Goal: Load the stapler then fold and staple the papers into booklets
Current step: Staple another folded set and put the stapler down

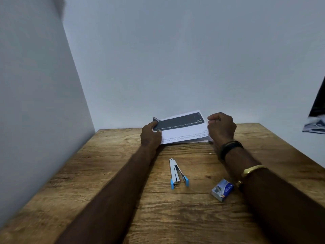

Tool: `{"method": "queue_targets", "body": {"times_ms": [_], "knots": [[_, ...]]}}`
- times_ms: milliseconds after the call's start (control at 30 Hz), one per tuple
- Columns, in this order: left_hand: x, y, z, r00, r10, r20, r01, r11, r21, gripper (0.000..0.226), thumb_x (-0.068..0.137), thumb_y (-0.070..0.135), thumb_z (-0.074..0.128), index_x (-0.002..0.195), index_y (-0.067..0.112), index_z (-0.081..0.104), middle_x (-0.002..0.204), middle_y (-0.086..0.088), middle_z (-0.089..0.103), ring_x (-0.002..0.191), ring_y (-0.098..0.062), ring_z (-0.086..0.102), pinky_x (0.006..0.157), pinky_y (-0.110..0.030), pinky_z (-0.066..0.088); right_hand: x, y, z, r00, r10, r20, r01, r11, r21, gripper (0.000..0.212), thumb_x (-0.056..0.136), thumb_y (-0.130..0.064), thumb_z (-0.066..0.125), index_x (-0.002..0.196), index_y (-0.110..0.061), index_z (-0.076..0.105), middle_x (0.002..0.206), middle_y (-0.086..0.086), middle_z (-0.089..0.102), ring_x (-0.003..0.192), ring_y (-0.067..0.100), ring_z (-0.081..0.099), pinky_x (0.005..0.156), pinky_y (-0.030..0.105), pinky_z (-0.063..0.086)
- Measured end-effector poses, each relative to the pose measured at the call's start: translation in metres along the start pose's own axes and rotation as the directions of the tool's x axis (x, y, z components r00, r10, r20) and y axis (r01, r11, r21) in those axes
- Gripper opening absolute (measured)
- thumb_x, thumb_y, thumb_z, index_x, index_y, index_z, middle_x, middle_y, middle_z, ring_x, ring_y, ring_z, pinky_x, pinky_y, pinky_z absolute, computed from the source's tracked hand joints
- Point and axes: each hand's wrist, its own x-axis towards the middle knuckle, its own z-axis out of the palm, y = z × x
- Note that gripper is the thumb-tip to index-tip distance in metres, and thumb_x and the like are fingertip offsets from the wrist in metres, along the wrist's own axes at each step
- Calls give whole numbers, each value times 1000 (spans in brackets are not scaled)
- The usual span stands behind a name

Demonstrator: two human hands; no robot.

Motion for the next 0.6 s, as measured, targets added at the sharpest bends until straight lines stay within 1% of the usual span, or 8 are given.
{"method": "queue_targets", "body": {"times_ms": [67, 133, 233, 333, 400, 467, 533, 600], "knots": [[5, 0, 6, 997, 79, 25, -82, 985, 151, 54, 90, -1, 57, 143, 11, 58, 146, -10, 58, 134, -25, 54, 110, -23, 35, 5, 5, 6, 1000, -10, -2, 10, 1000, -26, 29, 86, 5, 58, 88, -15, 79, 97, 6, 78, 98, 26, 70, 83, 26, 53], [10, -1, 10, 992, 110, 69, -124, 961, 249, 56, 91, 0, 55, 145, 12, 54, 151, -9, 54, 139, -25, 48, 114, -25, 32, 8, 8, 11, 1000, 10, 7, -10, 998, -65, 30, 85, 6, 58, 88, -15, 80, 99, 6, 78, 100, 26, 70, 78, 21, 46], [19, -4, 17, 985, 110, 135, -158, 892, 423, 55, 93, 7, 53, 147, 18, 52, 152, -4, 53, 140, -27, 47, 117, -36, 32, 14, 11, 16, 998, 50, 24, -47, 992, -114, 30, 86, 6, 59, 89, -15, 81, 102, 8, 78, 104, 30, 69, 84, 26, 51], [25, -4, 23, 980, 92, 177, -181, 779, 600, 44, 97, 15, 51, 140, 22, 54, 145, -2, 56, 137, -27, 48, 113, -46, 33, 18, 11, 20, 998, 60, 38, -52, 984, -169, 27, 89, 2, 58, 93, -12, 81, 107, 11, 77, 109, 32, 68, 89, 29, 52], [28, -5, 27, 976, 61, 210, -193, 692, 695, 43, 99, 21, 48, 142, 21, 51, 148, -2, 50, 144, -26, 39, 115, -53, 29, 22, 11, 23, 995, 88, 51, -75, 974, -216, 24, 93, -4, 56, 102, -8, 78, 113, 14, 75, 112, 34, 66, 91, 32, 53], [29, -6, 30, 975, 9, 221, -181, 610, 771, 46, 101, 25, 44, 147, 19, 46, 159, -7, 36, 152, -29, 23, 119, -59, 22, 22, 10, 25, 991, 116, 71, -94, 960, -264, 22, 94, -8, 58, 107, -7, 76, 117, 16, 73, 113, 36, 65, 90, 33, 54], [28, -7, 32, 975, -33, 221, -163, 571, 805, 47, 101, 25, 42, 148, 20, 44, 167, -11, 19, 157, -32, 8, 120, -63, 13, 22, 9, 25, 990, 112, 86, -80, 947, -311, 21, 93, -9, 60, 107, -6, 75, 116, 18, 72, 112, 37, 66, 87, 33, 54], [27, -7, 33, 973, -32, 228, -171, 562, 809, 47, 100, 23, 42, 147, 20, 45, 166, -13, 20, 157, -33, 6, 121, -64, 13, 20, 9, 25, 991, 92, 92, -54, 934, -352, 19, 92, -10, 62, 106, -5, 75, 115, 19, 72, 111, 39, 66, 85, 34, 54]]}}
